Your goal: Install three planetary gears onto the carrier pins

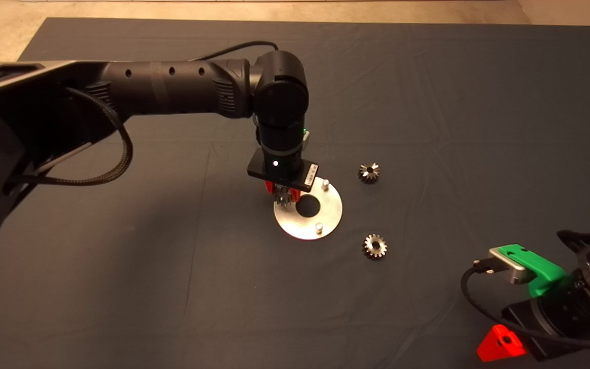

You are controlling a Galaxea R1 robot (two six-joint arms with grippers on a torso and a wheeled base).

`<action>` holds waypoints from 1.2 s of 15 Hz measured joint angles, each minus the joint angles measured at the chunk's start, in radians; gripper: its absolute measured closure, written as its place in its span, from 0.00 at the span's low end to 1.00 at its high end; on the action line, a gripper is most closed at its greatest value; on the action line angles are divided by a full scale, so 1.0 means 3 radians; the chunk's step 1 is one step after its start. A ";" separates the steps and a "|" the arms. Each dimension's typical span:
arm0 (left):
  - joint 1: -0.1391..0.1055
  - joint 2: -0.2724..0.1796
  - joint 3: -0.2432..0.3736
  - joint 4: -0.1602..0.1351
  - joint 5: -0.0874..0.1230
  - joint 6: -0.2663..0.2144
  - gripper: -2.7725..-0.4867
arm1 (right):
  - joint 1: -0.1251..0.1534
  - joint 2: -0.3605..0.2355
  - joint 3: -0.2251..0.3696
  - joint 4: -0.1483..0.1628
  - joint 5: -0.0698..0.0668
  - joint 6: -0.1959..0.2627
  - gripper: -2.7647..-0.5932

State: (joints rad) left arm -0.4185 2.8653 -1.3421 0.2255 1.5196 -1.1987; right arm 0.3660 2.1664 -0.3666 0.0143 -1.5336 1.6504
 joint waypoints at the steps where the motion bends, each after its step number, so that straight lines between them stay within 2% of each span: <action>1: 0.0000 0.0000 0.0014 0.0010 0.0000 0.0000 0.83 | 0.0000 0.0000 0.0000 0.0000 0.0001 0.0000 0.01; 10: 0.0019 -0.0001 0.0053 0.0079 0.0000 0.0008 0.83 | 0.0000 0.0000 0.0000 0.0000 0.0001 0.0000 0.01; 14: 0.0019 -0.0002 0.0053 0.0194 0.0001 0.0035 0.83 | 0.0000 0.0000 0.0000 0.0001 0.0001 0.0000 0.01; 18: 0.0019 -0.0014 0.0053 0.0249 0.0003 0.0089 0.83 | 0.0000 0.0000 0.0000 0.0000 0.0001 0.0000 0.01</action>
State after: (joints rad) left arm -0.4128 2.8611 -1.3262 0.3002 1.5205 -1.1719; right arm 0.3660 2.1664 -0.3666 0.0143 -1.5332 1.6504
